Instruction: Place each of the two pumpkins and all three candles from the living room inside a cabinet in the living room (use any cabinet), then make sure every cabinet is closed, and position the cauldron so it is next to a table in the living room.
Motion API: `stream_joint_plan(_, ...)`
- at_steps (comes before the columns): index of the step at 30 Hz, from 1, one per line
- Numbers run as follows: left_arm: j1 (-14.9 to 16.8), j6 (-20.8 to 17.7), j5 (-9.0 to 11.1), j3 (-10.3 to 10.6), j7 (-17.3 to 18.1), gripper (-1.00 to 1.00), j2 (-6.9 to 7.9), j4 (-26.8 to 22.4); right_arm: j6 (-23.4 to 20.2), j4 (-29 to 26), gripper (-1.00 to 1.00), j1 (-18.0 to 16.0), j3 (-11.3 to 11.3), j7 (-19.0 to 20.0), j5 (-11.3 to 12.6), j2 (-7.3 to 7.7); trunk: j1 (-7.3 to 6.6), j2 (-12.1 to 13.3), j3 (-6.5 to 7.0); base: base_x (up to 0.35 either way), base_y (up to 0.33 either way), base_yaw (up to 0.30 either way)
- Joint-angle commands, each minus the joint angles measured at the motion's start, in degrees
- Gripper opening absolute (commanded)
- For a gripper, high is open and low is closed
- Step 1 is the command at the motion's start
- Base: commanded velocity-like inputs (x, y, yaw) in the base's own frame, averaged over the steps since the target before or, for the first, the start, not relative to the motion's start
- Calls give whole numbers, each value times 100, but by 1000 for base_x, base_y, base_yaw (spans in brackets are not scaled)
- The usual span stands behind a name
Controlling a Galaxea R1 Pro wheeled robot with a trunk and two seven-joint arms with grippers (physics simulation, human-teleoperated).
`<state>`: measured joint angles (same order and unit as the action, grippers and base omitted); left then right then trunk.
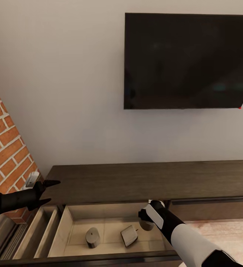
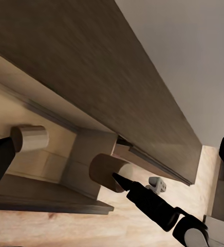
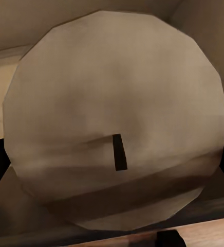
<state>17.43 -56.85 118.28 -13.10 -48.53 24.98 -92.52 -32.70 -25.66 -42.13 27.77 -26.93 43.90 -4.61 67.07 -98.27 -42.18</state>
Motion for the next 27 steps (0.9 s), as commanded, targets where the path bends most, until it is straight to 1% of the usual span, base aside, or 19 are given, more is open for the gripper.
stream_joint_plan(1,4,-14,63,-7,-60,100,2,-3,-9,-9,-100,-6,44,-49,58,4,22,-44,-24,0,0,0)
stream_joint_plan(15,-67,-19,93,-9,-44,100,15,-3,-9,-17,-100,-6,49,-49,49,4,330,-606,-275,0,0,0)
stream_joint_plan(19,-72,-19,156,-8,-42,100,15,-3,-2,-23,-100,-6,59,-49,42,4,417,-766,-347,0,0,0)
stream_joint_plan(24,-71,-19,176,-7,-43,100,15,-3,0,-29,-100,-6,58,-49,40,4,527,-967,-437,0,0,0)
stream_joint_plan(27,-72,-19,178,-8,-44,100,15,-3,0,-33,-100,-6,59,-49,40,4,527,-967,-437,0,0,0)
